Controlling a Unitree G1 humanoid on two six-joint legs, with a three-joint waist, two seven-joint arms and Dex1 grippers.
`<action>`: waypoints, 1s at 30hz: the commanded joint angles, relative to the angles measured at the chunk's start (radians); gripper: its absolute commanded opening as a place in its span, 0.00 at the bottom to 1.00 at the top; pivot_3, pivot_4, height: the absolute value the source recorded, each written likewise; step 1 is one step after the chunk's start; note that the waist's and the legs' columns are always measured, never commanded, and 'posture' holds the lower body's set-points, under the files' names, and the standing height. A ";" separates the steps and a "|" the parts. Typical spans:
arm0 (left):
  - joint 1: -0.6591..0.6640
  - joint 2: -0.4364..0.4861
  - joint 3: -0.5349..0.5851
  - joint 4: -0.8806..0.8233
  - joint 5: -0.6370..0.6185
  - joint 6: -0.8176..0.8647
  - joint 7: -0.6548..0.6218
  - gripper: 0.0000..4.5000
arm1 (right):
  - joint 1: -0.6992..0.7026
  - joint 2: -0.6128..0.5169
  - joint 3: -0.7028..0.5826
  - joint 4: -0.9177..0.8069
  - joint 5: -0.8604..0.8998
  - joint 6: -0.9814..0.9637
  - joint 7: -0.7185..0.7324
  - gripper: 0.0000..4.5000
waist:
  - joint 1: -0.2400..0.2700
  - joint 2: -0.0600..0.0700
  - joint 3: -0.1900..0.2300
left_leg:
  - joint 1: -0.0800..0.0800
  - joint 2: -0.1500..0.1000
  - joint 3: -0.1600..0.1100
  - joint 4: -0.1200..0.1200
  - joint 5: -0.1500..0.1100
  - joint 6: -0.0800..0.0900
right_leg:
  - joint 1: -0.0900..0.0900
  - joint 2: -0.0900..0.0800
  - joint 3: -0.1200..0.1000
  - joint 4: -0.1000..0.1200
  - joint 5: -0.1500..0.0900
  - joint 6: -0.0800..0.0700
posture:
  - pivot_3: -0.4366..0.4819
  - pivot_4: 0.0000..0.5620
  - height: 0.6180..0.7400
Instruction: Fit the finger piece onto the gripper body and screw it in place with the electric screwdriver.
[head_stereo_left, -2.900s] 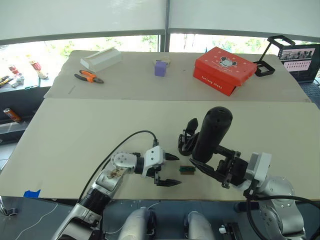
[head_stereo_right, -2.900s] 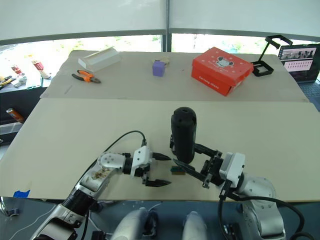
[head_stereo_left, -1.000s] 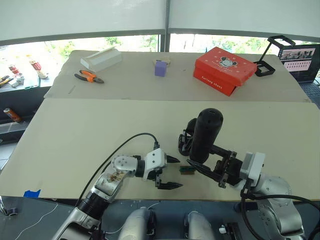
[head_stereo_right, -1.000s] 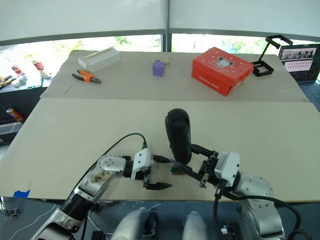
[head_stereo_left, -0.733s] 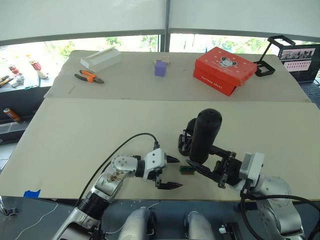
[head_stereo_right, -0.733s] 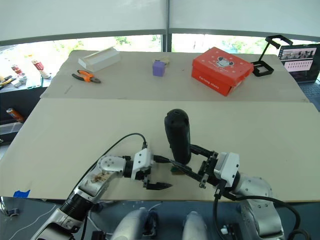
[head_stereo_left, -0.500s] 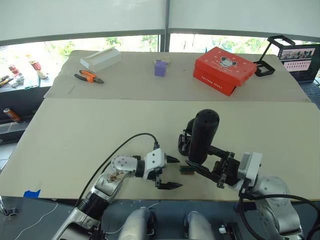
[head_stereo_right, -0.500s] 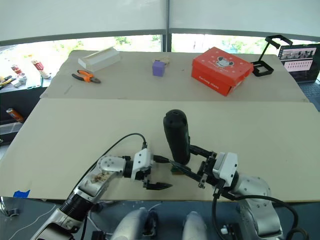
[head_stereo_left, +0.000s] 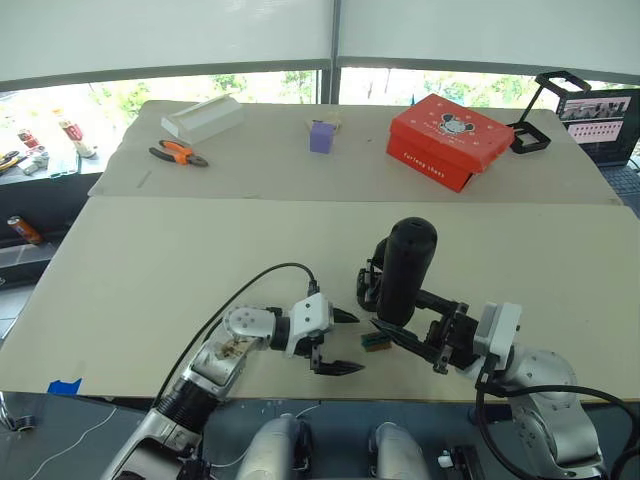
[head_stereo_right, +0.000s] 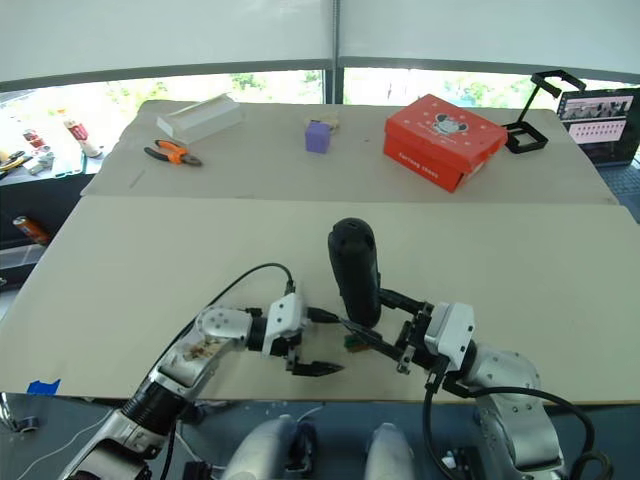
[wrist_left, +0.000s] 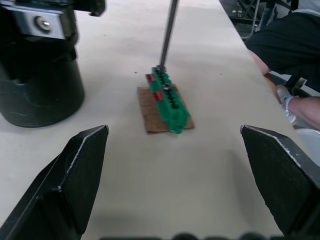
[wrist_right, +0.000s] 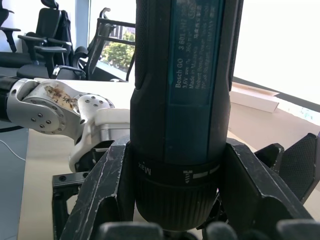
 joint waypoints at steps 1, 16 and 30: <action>-0.003 -0.008 -0.003 0.010 -0.002 -0.020 -0.002 1.00 | 0.001 -0.007 -0.013 -0.044 0.038 -0.027 0.003 0.43 | 0.001 0.000 0.000 | 0.000 0.000 0.000 0.000 0.000 0.000 | 0.000 0.000 0.000 0.000 0.000 0.000 | 0.48 0.27 1.00; 0.015 -0.008 -0.006 0.017 0.002 -0.043 0.001 1.00 | 0.015 -0.026 -0.022 -0.068 0.100 0.005 -0.007 0.43 | 0.003 0.000 0.000 | 0.000 0.000 0.000 0.000 0.000 0.000 | 0.000 0.000 0.000 0.000 0.000 0.000 | 0.48 0.27 1.00; 0.012 -0.006 -0.005 0.021 0.001 -0.043 0.001 1.00 | 0.019 -0.038 -0.022 -0.070 0.134 0.012 -0.008 0.43 | 0.002 0.000 0.000 | 0.000 0.000 0.000 0.000 0.000 0.000 | 0.000 0.000 0.000 0.000 0.000 0.000 | 0.48 0.27 1.00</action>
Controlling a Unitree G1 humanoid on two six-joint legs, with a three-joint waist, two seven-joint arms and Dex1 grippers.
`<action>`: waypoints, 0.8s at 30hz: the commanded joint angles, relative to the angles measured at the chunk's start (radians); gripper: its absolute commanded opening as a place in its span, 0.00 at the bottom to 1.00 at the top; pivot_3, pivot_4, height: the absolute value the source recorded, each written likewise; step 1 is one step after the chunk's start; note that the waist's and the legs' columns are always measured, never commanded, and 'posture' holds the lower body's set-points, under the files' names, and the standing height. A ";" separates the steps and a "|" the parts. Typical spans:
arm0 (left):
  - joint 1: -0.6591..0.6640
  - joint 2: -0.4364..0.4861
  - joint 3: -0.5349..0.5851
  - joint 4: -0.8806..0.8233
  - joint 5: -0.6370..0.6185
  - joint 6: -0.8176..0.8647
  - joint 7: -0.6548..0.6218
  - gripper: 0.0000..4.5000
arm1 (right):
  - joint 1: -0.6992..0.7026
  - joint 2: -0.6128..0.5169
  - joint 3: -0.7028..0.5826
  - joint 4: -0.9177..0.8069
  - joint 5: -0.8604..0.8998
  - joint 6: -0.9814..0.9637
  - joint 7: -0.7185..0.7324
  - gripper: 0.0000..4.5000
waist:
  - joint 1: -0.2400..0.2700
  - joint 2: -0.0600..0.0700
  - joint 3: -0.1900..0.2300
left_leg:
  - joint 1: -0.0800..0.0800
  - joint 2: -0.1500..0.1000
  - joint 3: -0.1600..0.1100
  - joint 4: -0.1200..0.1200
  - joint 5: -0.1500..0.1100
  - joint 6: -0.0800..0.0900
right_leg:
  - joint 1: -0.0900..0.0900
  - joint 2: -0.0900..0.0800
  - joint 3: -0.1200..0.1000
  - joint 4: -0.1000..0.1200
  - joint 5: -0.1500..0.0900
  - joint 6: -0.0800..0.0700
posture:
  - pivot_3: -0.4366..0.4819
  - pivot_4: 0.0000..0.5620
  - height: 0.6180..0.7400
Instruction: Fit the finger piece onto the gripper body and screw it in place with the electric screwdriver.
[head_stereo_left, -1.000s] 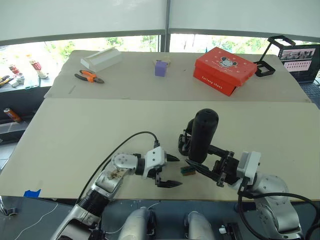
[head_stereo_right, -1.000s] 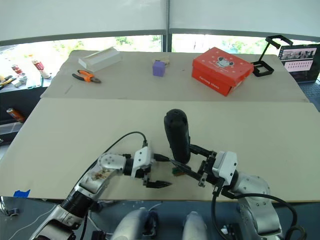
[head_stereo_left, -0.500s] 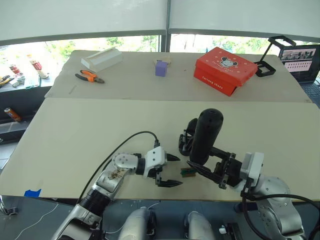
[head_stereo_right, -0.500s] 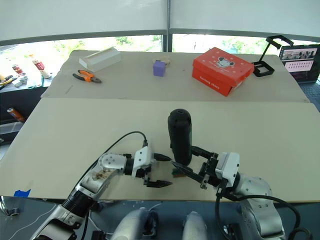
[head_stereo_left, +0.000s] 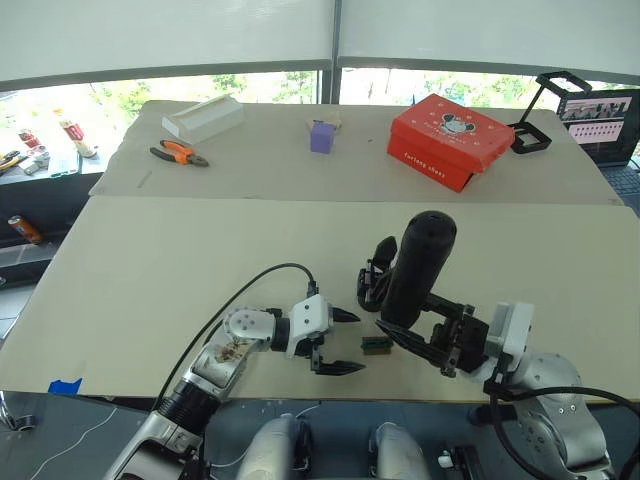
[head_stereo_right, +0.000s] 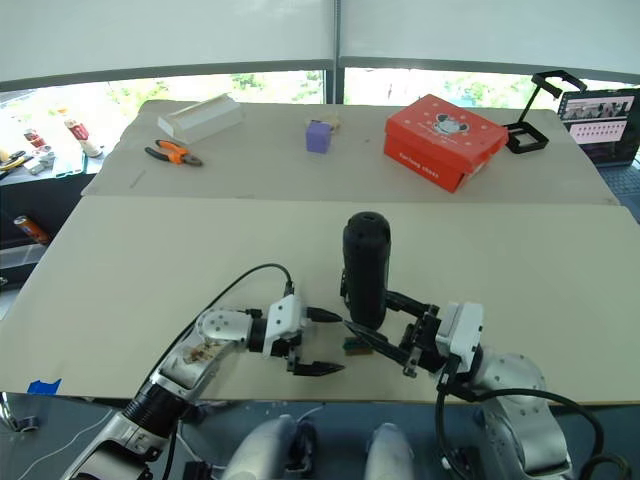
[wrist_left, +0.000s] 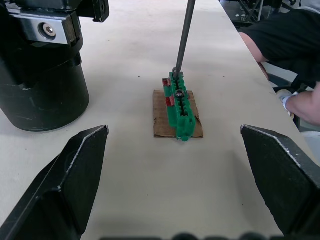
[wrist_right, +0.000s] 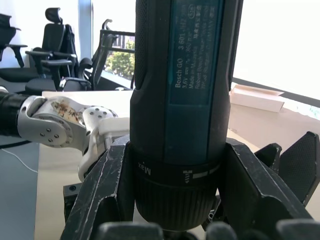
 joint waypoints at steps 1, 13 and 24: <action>-0.002 -0.003 -0.006 0.011 0.000 0.004 -0.004 1.00 | 0.000 -0.005 -0.020 -0.058 0.042 -0.001 0.000 0.43 | 0.000 0.000 0.000 | 0.000 0.000 0.000 0.000 0.000 0.000 | 0.000 0.000 0.000 0.000 0.000 0.000 | 0.48 0.27 1.00; -0.007 -0.006 -0.006 0.007 0.001 0.013 -0.003 1.00 | 0.014 -0.018 -0.017 -0.054 0.061 0.036 0.012 0.43 | 0.001 0.000 0.000 | 0.000 0.000 0.000 0.000 0.000 0.000 | 0.000 0.000 0.000 0.000 0.000 0.000 | 0.48 0.27 1.00; -0.008 -0.007 -0.006 0.006 0.002 0.016 -0.002 1.00 | 0.013 -0.034 -0.040 -0.070 0.101 0.056 0.015 0.43 | 0.003 0.000 0.000 | 0.000 0.000 0.000 0.000 0.000 0.000 | 0.000 0.000 0.000 0.000 0.000 0.000 | 0.48 0.27 1.00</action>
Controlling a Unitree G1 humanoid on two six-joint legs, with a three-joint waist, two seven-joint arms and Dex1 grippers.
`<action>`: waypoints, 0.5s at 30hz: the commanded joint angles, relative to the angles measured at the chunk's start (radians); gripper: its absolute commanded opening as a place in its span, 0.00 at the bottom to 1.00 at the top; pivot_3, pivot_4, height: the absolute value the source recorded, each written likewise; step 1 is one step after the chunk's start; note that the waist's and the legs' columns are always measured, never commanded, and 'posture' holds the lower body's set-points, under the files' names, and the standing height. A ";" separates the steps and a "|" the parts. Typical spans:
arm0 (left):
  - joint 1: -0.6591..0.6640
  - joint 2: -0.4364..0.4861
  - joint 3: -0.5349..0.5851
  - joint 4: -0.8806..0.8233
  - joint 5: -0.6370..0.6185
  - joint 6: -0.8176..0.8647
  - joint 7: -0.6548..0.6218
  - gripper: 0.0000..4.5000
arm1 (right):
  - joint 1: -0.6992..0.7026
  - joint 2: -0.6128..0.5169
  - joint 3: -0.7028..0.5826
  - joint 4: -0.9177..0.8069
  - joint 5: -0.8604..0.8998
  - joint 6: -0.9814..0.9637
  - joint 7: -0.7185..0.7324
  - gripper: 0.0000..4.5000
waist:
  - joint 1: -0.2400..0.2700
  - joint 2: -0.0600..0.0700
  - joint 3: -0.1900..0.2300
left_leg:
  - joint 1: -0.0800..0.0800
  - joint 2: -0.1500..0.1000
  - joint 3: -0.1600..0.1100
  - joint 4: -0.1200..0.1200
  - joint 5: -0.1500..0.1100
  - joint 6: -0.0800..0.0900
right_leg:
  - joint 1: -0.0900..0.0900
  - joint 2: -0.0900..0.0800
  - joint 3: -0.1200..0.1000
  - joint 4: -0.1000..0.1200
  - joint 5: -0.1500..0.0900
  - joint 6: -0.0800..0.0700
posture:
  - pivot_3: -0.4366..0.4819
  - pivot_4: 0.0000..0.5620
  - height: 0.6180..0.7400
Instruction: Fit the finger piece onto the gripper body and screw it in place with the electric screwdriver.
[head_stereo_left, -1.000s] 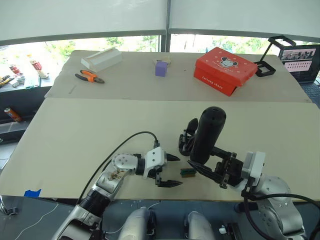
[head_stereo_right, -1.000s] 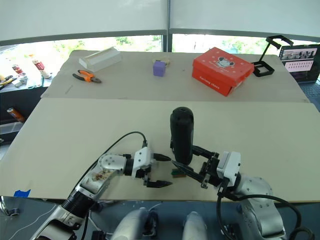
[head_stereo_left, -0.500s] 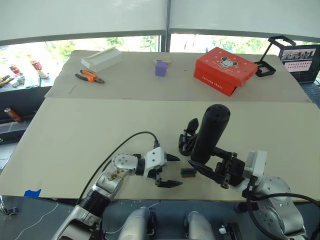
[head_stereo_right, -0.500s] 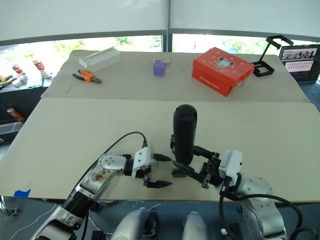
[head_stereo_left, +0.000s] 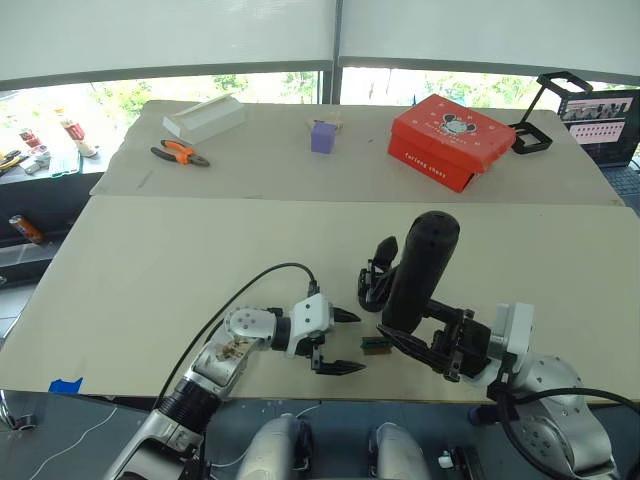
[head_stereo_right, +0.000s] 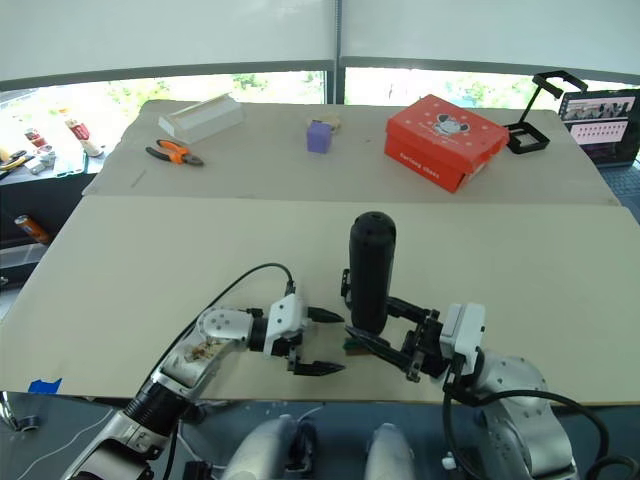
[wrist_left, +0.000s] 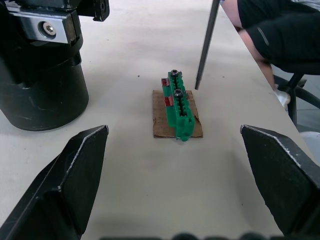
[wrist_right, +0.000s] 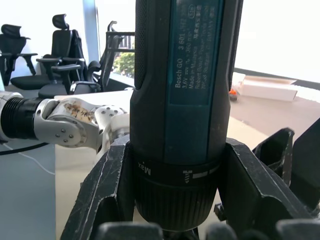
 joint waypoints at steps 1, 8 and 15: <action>-0.002 -0.003 -0.006 0.004 0.001 0.004 0.000 1.00 | -0.014 -0.003 -0.045 -0.068 0.057 -0.005 -0.003 0.43 | 0.000 0.000 0.000 | 0.000 0.000 0.000 0.000 0.000 0.000 | 0.000 0.000 0.000 0.000 0.000 0.000 | 0.48 0.27 1.00; 0.005 -0.001 -0.005 -0.016 -0.001 0.012 0.005 1.00 | -0.039 -0.010 -0.098 -0.085 0.091 0.019 -0.029 0.43 | 0.002 0.000 0.000 | 0.000 0.000 0.000 0.000 0.000 0.000 | 0.000 0.000 0.000 0.000 0.000 0.000 | 0.48 0.27 1.00; 0.014 0.002 -0.009 -0.038 0.000 0.018 0.011 1.00 | -0.045 -0.004 -0.085 -0.070 0.069 0.005 -0.025 0.43 | 0.001 0.000 0.000 | 0.000 0.000 0.000 0.000 0.000 0.000 | 0.000 0.000 0.000 0.000 0.000 0.000 | 0.48 0.27 1.00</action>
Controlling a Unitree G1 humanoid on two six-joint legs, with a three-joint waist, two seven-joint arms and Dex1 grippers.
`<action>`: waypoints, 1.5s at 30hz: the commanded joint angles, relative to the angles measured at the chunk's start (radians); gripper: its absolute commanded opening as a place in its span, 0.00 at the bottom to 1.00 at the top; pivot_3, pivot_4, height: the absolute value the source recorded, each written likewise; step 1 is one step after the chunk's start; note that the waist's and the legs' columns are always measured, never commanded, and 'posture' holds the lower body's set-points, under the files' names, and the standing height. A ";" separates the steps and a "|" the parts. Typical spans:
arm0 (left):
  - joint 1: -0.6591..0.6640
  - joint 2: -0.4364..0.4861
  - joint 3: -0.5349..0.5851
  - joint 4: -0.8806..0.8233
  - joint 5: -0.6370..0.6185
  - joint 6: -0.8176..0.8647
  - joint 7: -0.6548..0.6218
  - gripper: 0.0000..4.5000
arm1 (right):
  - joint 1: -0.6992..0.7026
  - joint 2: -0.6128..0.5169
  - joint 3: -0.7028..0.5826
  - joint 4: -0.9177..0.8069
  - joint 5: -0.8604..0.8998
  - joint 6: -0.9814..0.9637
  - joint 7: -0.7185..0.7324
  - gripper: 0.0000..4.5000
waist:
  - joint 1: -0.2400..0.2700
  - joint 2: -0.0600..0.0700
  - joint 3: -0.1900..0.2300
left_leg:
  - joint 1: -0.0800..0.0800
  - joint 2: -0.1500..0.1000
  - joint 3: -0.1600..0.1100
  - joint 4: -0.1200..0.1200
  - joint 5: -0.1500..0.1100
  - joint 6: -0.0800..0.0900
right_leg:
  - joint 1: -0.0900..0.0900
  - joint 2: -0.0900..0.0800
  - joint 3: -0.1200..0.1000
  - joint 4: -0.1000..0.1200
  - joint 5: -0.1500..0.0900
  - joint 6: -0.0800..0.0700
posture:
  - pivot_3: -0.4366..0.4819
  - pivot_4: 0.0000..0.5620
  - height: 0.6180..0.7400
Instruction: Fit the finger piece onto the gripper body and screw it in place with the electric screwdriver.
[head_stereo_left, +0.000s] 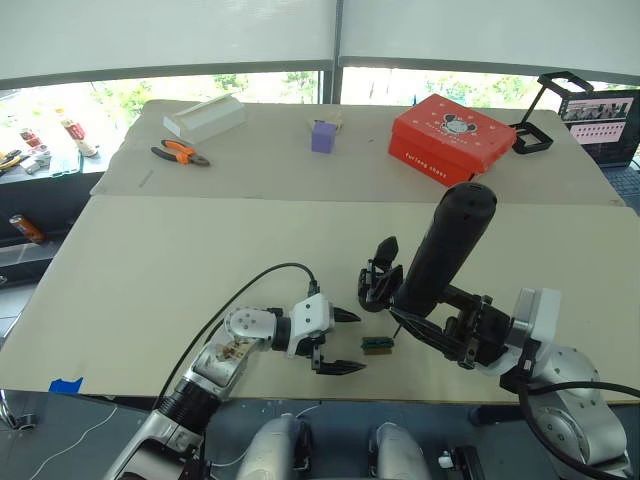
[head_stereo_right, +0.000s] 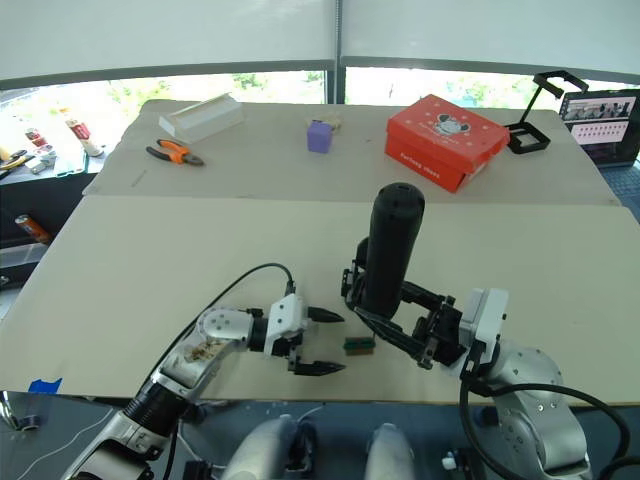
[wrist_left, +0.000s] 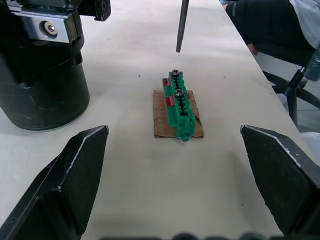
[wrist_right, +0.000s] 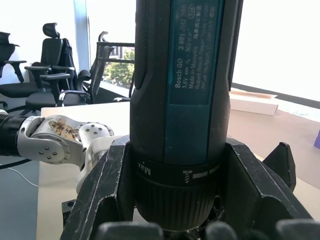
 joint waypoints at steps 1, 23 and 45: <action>0.013 0.002 -0.009 -0.032 0.000 0.011 0.005 1.00 | -0.012 0.004 -0.016 -0.036 0.009 -0.021 0.005 0.43 | 0.000 0.000 0.000 | 0.000 0.000 0.000 0.000 0.000 0.000 | 0.000 0.000 0.000 0.000 0.000 0.000 | 0.48 0.27 1.00; 0.000 0.002 -0.007 -0.024 -0.001 0.026 0.001 1.00 | -0.013 0.042 -0.001 -0.003 -0.056 -0.058 0.038 0.43 | 0.001 0.000 0.000 | 0.000 0.000 0.000 0.000 0.000 0.000 | 0.000 0.000 0.000 0.000 0.000 0.000 | 0.48 0.27 1.00; 0.002 -0.003 -0.009 -0.014 -0.003 0.022 -0.003 1.00 | -0.016 0.038 -0.003 0.014 -0.070 -0.068 0.036 0.43 | 0.001 0.000 0.000 | 0.000 0.000 0.000 0.000 0.000 0.000 | 0.000 0.000 0.000 0.000 0.000 0.000 | 0.48 0.27 1.00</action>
